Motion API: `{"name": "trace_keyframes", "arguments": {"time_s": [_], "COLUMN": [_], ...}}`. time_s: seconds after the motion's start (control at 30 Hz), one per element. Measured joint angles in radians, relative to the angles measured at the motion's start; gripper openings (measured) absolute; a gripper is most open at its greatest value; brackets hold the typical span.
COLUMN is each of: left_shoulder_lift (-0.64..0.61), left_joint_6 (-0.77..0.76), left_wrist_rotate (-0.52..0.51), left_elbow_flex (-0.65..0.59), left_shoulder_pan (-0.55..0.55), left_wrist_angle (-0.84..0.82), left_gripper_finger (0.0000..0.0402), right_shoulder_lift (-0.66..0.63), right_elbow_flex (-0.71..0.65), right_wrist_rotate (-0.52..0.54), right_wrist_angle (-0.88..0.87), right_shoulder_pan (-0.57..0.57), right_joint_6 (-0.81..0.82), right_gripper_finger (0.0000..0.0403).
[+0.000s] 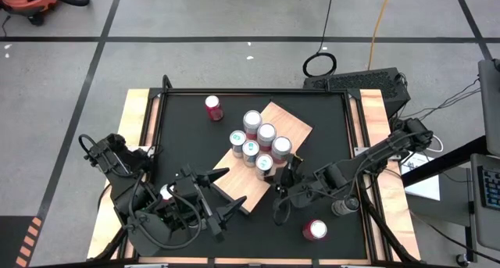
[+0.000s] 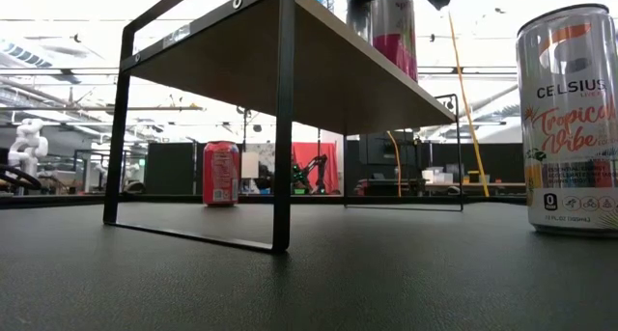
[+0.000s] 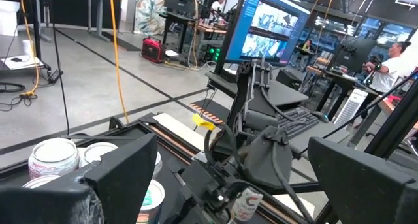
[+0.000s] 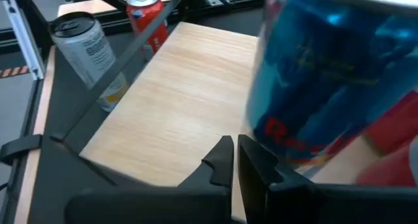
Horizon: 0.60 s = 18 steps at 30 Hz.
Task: Place canned beverage on shelf
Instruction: Put the blue soda can on the shelf aligned with the blue soda can, then put the middle red soda can on the shelf
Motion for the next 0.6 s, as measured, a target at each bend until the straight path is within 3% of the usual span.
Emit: {"name": "trace_keyframes", "arguments": {"time_s": [0.43,0.6], "left_shoulder_lift": [0.000,0.000], "left_joint_6": [0.000,0.000], "left_wrist_rotate": [0.000,0.000], "left_elbow_flex": [0.000,0.000], "left_shoulder_pan": [0.000,0.000], "left_wrist_angle": [-0.006,-0.013], "left_gripper_finger": [0.0393,0.0393], "right_shoulder_lift": [0.000,0.000], "right_elbow_flex": [0.000,0.007], "right_wrist_rotate": [-0.007,-0.089], "right_wrist_angle": [0.020,0.026], "right_shoulder_pan": [-0.019,-0.010], "right_joint_6": [-0.021,-0.014], "right_gripper_finger": [0.0000,0.0000]}}
